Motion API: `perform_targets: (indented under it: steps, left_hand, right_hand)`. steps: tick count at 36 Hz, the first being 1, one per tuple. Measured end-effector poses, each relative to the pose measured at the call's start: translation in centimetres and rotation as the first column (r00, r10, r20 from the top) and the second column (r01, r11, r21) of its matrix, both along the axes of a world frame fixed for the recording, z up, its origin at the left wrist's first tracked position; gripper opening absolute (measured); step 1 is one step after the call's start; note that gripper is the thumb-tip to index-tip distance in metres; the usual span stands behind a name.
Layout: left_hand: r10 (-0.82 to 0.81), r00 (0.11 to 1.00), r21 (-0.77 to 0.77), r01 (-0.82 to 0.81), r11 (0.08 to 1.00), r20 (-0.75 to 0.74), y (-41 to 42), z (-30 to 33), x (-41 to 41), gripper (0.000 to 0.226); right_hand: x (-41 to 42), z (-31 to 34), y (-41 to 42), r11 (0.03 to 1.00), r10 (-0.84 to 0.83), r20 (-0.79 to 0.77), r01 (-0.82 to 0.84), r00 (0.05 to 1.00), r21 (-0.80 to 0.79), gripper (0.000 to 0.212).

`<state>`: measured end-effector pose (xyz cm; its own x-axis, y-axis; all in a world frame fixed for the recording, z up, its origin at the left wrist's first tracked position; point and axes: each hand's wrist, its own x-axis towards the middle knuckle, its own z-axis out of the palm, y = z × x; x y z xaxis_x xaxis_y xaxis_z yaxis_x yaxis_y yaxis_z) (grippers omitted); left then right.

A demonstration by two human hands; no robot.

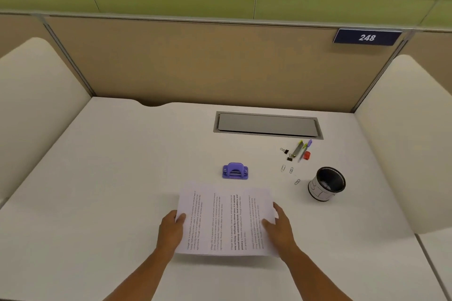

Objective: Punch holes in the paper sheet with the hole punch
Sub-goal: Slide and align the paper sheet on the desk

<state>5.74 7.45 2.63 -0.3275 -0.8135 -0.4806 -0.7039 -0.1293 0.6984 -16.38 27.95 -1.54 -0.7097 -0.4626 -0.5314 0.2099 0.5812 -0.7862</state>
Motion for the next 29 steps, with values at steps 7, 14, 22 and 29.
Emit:
perform_targets:
  steps: [7,14,22,29]
  left_hand:
    - [-0.028,0.999,0.029,0.029,0.999,-0.016,-2.5,-0.6,-1.3,0.024]
    - [-0.069,0.998,0.080,0.069,0.994,-0.010,-4.9,-1.5,-2.6,0.024]
    - [-0.073,0.997,0.186,0.068,0.980,0.020,-6.2,-3.0,-4.2,0.024]
    - [-0.081,0.996,0.240,0.068,0.968,0.043,-7.1,-3.1,-5.2,0.023]
  right_hand:
    - [0.1,0.0,-1.4,0.999,-0.040,0.002,0.040,0.999,0.002,0.068]
    - [-0.8,-1.7,-2.3,0.997,-0.078,-0.006,0.078,0.997,0.011,0.062]
    - [-2.2,-1.5,-3.4,0.992,-0.124,0.022,0.123,0.992,0.041,0.051]
    - [-2.8,-0.6,-4.2,0.990,-0.136,0.044,0.134,0.990,0.043,0.045]
